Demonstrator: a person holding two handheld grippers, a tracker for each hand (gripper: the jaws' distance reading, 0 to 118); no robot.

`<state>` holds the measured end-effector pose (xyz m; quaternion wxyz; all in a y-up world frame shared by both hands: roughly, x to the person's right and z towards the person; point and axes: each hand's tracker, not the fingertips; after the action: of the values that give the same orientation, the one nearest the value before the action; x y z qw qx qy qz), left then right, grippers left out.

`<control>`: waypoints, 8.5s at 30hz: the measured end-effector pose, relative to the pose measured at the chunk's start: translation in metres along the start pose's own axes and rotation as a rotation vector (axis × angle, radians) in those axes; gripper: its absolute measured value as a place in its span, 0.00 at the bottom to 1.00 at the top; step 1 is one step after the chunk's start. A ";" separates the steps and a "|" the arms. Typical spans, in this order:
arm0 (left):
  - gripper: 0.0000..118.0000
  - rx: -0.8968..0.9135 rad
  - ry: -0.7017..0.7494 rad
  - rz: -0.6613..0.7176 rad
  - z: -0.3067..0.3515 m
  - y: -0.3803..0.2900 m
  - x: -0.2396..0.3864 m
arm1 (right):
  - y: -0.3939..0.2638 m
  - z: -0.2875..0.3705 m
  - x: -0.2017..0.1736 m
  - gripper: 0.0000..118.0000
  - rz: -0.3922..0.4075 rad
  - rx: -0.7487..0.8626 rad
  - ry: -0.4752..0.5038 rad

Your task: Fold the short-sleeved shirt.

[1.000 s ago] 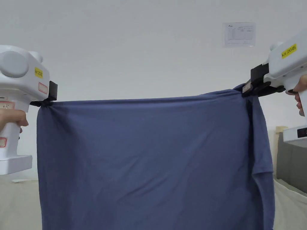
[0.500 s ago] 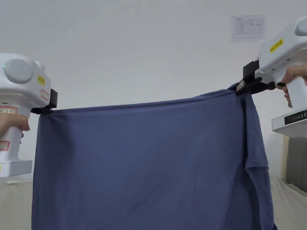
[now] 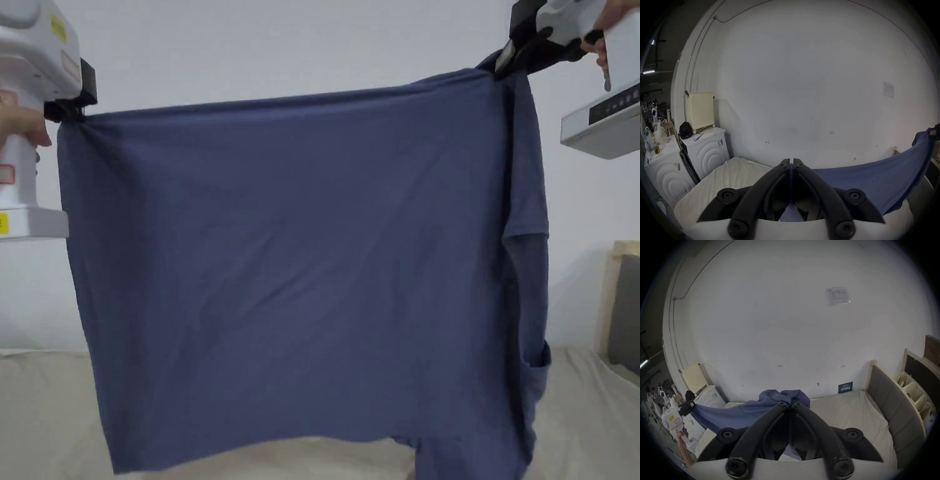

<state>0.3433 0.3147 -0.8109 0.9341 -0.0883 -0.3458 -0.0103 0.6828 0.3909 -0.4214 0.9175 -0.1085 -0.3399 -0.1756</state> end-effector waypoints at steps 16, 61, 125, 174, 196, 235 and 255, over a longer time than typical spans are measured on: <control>0.02 -0.406 -0.010 -0.146 -0.017 -0.250 0.010 | -0.262 -0.061 0.071 0.00 -0.033 -0.368 -0.038; 1.00 -0.703 -0.069 0.008 0.331 -0.550 -0.105 | -0.657 0.221 0.084 0.75 -0.111 -0.622 -0.148; 0.05 -0.770 -0.011 -0.038 0.354 -0.574 -0.097 | -0.699 0.281 0.071 0.79 0.101 -0.444 -0.258; 0.12 -0.804 0.022 -0.066 0.118 -0.517 -0.070 | -0.555 0.065 0.145 0.00 -0.013 -0.378 -0.286; 0.03 -0.696 0.032 0.030 0.317 -0.541 -0.087 | -0.641 0.212 0.049 0.00 -0.068 -0.335 -0.086; 0.12 -0.806 0.037 -0.067 0.186 -0.526 -0.069 | -0.638 0.128 0.094 0.78 0.034 -0.389 -0.206; 0.08 -0.772 -0.042 -0.094 0.228 -0.504 -0.062 | -0.613 0.133 0.101 0.06 -0.002 -0.429 -0.124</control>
<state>0.1092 -0.1444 -0.6017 0.8235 -0.4175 -0.3391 -0.1804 0.4335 -0.1526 -0.2070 0.8505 -0.3115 -0.3508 -0.2377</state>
